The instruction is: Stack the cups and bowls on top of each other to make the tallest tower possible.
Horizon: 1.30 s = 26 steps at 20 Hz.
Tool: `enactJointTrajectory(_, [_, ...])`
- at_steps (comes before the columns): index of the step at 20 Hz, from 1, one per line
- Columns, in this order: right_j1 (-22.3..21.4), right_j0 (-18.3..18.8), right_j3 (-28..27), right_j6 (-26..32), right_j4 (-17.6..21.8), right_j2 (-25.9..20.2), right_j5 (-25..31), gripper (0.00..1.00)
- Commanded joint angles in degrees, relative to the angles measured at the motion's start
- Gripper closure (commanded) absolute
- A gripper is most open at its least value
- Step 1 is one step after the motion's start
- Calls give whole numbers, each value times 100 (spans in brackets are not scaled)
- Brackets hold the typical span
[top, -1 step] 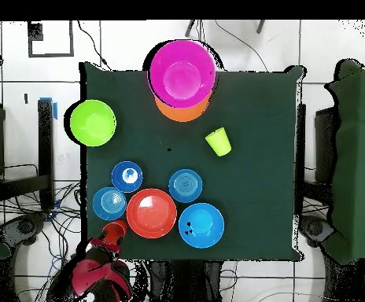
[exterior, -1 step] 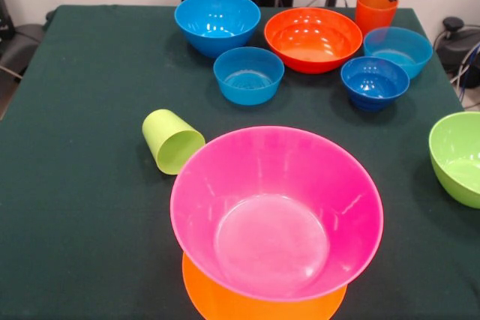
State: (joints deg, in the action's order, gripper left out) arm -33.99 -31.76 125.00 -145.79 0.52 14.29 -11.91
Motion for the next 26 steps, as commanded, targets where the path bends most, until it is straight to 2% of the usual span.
enactJointTrajectory(1, [281, 6, -326, -470, 95, -673, -188, 0])
enactJointTrajectory(7, [45, 125, -186, -510, 156, -842, -122, 0])
enactJointTrajectory(17, [-95, 277, -89, -564, 221, -1000, -226, 0])
enactJointTrajectory(26, [128, 327, -196, -489, 267, -966, -424, 0])
